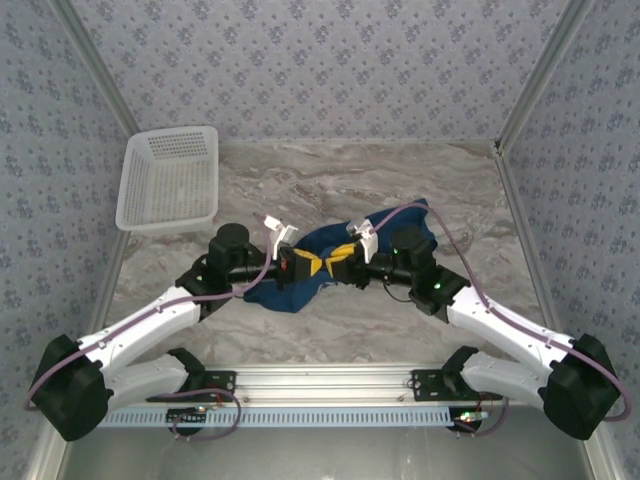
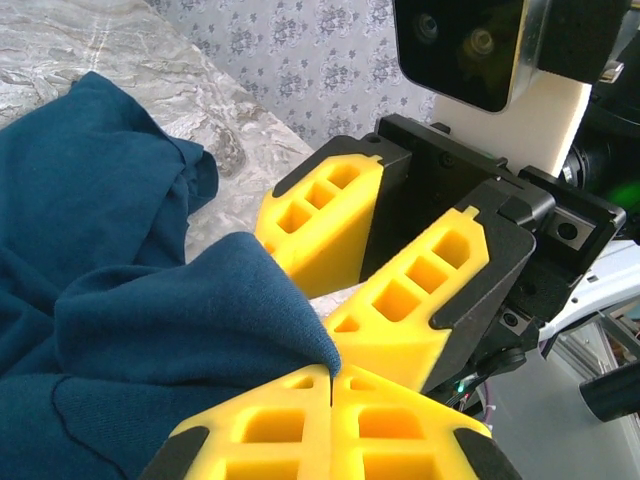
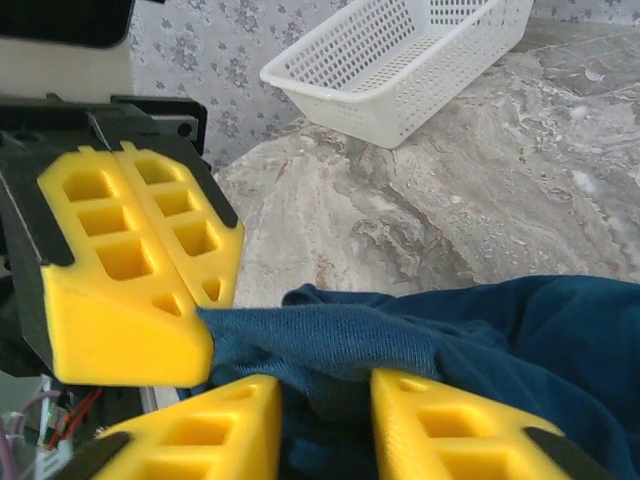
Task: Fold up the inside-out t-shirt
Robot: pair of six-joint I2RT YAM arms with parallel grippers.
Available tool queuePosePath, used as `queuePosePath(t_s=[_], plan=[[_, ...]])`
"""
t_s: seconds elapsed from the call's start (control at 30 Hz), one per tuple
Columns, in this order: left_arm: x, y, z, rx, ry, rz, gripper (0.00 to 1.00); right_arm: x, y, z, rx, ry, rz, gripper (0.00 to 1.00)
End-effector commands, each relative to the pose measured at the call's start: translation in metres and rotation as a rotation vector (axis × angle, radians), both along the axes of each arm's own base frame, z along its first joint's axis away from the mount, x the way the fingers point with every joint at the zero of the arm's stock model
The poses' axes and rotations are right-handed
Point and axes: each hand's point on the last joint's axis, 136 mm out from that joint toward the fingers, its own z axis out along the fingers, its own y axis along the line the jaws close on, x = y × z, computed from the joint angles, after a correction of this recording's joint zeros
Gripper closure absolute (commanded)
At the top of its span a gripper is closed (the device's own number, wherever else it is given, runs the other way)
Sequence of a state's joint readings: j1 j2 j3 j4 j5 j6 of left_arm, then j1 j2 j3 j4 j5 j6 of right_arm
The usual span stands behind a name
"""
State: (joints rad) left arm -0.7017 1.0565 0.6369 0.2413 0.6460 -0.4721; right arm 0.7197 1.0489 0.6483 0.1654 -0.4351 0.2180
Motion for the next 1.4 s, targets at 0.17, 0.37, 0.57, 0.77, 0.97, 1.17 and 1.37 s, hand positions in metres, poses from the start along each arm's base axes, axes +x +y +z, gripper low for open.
queuePosePath(t_s=[0.17,0.37,0.57,0.77,0.97,1.17,1.37], plan=[[0.007,0.001,0.015,-0.004,-0.044,0.041,1.0,-0.003,-0.003,0.022,0.031,-0.025,0.022,1.0],[0.029,0.013,-0.003,0.095,-0.048,0.176,0.92,-0.013,-0.017,0.033,0.066,0.016,0.031,1.0],[0.027,0.009,-0.011,0.133,-0.04,0.141,0.71,-0.011,-0.02,0.038,0.115,0.072,0.021,1.0],[0.025,0.011,-0.015,0.166,-0.052,0.139,0.53,0.001,-0.026,0.054,0.204,0.14,-0.015,1.0],[-0.001,-0.011,-0.001,0.174,-0.168,0.056,0.31,0.013,-0.033,0.057,0.171,0.24,-0.077,1.0],[0.042,-0.011,-0.025,0.383,-0.199,0.253,0.39,0.004,-0.029,0.063,0.16,0.293,-0.023,1.0],[0.072,0.019,-0.037,0.45,-0.188,0.394,0.66,-0.002,-0.044,0.073,0.158,0.305,0.004,1.0]])
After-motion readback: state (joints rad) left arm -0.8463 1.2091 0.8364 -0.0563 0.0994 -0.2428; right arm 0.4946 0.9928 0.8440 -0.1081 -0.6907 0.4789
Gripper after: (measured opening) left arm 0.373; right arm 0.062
